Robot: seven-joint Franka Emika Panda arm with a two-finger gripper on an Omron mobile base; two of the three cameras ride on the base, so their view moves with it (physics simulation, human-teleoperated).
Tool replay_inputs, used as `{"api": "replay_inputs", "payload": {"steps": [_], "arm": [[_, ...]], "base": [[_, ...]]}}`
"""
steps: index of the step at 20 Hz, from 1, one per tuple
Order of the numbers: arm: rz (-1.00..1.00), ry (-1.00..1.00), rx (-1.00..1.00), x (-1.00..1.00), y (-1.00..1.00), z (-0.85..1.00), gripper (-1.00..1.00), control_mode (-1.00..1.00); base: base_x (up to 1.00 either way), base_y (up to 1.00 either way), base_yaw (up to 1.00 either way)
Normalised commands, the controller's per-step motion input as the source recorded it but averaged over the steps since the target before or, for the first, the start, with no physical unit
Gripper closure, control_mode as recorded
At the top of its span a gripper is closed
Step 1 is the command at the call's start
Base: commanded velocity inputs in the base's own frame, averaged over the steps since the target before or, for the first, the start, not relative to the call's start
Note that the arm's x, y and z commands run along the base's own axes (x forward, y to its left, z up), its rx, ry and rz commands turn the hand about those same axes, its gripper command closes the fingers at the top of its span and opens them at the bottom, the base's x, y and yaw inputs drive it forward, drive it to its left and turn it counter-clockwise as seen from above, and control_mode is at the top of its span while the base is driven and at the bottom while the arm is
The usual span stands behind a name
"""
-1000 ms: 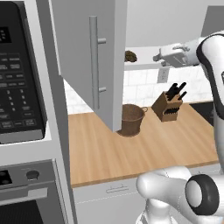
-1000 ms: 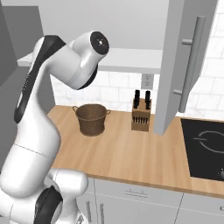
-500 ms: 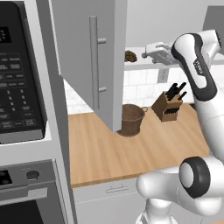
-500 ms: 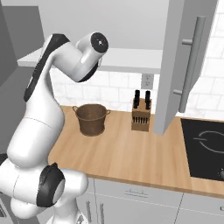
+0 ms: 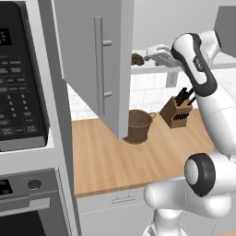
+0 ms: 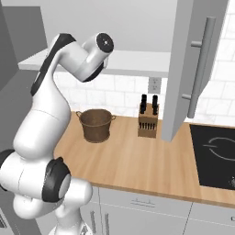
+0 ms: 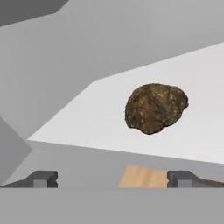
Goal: Open the cabinet, pick up the bread from the cabinet and place it in the basket. Then move the basket to the dining counter.
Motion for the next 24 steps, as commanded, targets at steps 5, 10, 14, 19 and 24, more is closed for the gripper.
{"api": "replay_inputs", "payload": {"steps": [5, 10, 14, 19, 24], "arm": [[-0.04, 0.0, -0.1, 0.29, 0.18, 0.0, -1.0, -1.0], [-0.06, 0.0, -0.12, 0.24, 0.15, 0.0, -1.0, -1.0], [-0.04, 0.0, -0.07, 0.38, 0.0, 0.0, -1.0, -1.0], [-0.09, 0.0, -0.13, 0.27, 0.01, 0.0, -1.0, -1.0], [-0.1, 0.0, -0.13, 0.13, 0.01, 0.0, -1.0, -1.0]], "base": [[0.0, 0.0, 0.0], [0.0, 0.0, 0.0], [0.0, 0.0, 0.0], [0.0, 0.0, 0.0], [0.0, 0.0, 0.0]]}}
